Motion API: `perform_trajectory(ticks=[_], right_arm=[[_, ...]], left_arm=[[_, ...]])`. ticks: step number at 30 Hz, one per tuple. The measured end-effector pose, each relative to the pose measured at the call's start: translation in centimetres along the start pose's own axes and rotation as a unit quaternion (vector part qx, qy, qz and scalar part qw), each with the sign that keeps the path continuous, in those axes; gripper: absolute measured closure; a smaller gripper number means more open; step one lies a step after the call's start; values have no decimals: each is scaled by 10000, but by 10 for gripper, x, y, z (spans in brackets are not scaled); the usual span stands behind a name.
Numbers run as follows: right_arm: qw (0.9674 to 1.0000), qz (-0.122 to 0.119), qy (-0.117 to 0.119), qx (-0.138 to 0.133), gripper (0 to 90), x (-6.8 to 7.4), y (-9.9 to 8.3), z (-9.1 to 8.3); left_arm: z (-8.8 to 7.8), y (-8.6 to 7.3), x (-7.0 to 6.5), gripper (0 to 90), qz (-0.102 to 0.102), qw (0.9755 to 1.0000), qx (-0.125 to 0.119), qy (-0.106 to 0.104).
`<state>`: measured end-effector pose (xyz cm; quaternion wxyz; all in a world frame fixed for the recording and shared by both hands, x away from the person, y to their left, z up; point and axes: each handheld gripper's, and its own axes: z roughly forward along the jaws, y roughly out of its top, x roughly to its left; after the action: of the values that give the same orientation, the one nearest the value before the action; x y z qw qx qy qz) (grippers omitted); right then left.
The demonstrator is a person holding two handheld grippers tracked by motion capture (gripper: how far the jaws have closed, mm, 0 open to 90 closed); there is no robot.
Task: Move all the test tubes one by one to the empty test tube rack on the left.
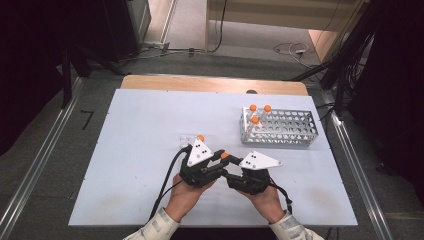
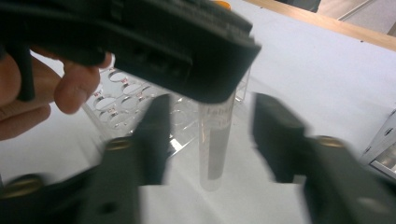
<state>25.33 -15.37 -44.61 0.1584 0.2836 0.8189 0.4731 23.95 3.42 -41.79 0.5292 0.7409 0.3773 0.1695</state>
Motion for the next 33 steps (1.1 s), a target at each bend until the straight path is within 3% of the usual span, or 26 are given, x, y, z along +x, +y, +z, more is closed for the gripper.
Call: perform_trajectory(ticks=[2, 7, 19, 33], right_arm=[[10000, 28, 29, 44, 254, 0, 1, 1], [9999, 115, 80, 30, 202, -1, 1, 1], [9998, 175, 60, 27, 198, -2, 1, 0], [9998, 201, 31, 46, 202, -3, 1, 1]], left_arm=[[-3, 4, 2, 689, -23, 10000, -56, 35], [-10, 12, 7, 690, -103, 9998, -166, 79], [-38, 32, 21, 690, -147, 9982, -442, 387], [-50, 31, 36, 690, -170, 9959, -473, 750]])
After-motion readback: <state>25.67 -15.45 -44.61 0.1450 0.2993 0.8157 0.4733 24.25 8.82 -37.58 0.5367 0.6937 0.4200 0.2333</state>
